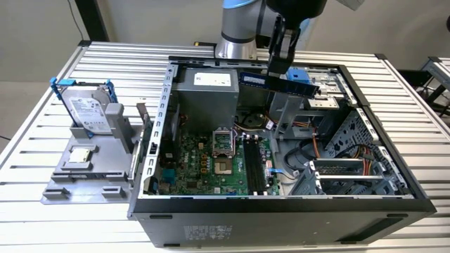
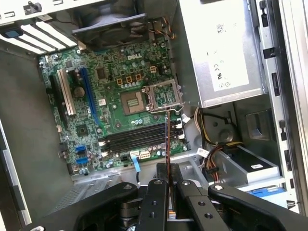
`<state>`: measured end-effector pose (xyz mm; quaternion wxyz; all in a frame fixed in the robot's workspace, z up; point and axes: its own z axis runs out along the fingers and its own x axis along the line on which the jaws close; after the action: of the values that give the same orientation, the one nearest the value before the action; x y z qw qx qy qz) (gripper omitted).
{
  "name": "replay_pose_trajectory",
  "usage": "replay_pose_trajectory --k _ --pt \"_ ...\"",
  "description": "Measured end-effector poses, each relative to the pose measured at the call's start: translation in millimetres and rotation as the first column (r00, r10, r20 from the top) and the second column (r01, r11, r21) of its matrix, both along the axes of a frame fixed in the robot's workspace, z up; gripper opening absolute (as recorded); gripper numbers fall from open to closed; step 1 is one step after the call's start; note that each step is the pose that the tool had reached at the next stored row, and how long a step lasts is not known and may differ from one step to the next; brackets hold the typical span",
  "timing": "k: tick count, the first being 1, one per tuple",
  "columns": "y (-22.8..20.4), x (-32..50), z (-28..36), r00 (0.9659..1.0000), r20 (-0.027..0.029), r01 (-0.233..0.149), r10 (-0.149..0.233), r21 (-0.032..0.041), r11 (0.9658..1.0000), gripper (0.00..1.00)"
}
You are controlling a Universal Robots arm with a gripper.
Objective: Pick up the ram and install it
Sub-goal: 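Insert the ram into the slot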
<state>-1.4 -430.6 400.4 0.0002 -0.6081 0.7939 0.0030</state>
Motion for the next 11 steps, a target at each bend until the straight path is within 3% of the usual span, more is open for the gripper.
replay_pose_trajectory --k 11 --pt "0.0 0.0 0.0 0.9968 0.0000 0.081 -0.081 -0.0001 0.9968 0.00"
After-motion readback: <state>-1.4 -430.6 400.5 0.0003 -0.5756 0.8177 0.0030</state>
